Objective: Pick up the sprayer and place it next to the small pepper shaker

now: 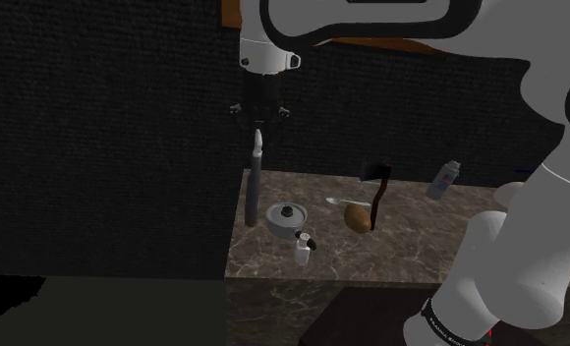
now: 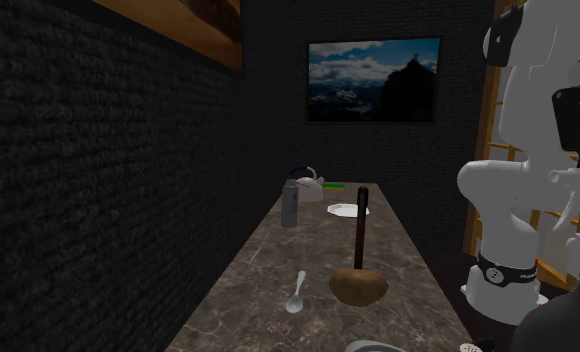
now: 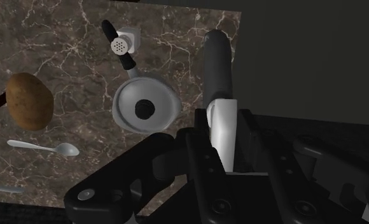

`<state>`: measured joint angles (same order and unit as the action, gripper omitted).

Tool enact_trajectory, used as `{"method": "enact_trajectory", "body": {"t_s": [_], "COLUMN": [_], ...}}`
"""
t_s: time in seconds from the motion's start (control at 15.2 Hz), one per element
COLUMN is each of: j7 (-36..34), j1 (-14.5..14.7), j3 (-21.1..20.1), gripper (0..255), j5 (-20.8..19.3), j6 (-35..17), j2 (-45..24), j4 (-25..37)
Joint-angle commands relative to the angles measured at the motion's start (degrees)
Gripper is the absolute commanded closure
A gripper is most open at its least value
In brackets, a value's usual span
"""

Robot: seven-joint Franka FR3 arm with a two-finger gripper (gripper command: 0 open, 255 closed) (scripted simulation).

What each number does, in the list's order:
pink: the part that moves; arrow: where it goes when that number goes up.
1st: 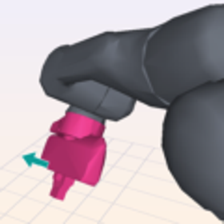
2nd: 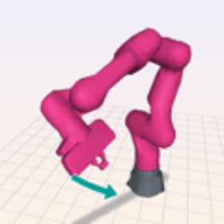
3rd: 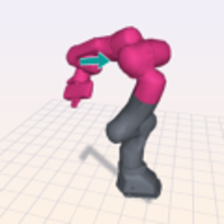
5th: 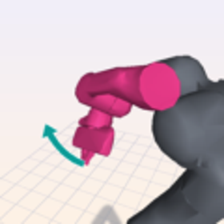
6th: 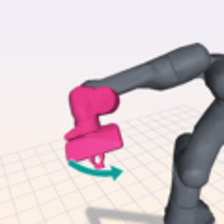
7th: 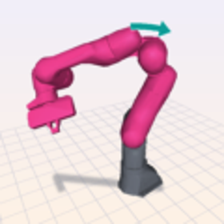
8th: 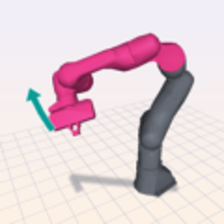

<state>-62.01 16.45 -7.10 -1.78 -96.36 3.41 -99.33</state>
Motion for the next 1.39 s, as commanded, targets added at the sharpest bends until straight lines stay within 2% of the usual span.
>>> {"method": "enact_trajectory", "body": {"t_s": [0.0, 1.32], "j7": [0.0, -0.6], "j1": [0.0, 0.0], "j3": [0.0, 0.0], "gripper": [255, 255], "j5": [0.0, -0.3], "j6": [-1.8, -17.0], "j2": [0.2, -0.8], "j4": [-1.9, -16.2]}}
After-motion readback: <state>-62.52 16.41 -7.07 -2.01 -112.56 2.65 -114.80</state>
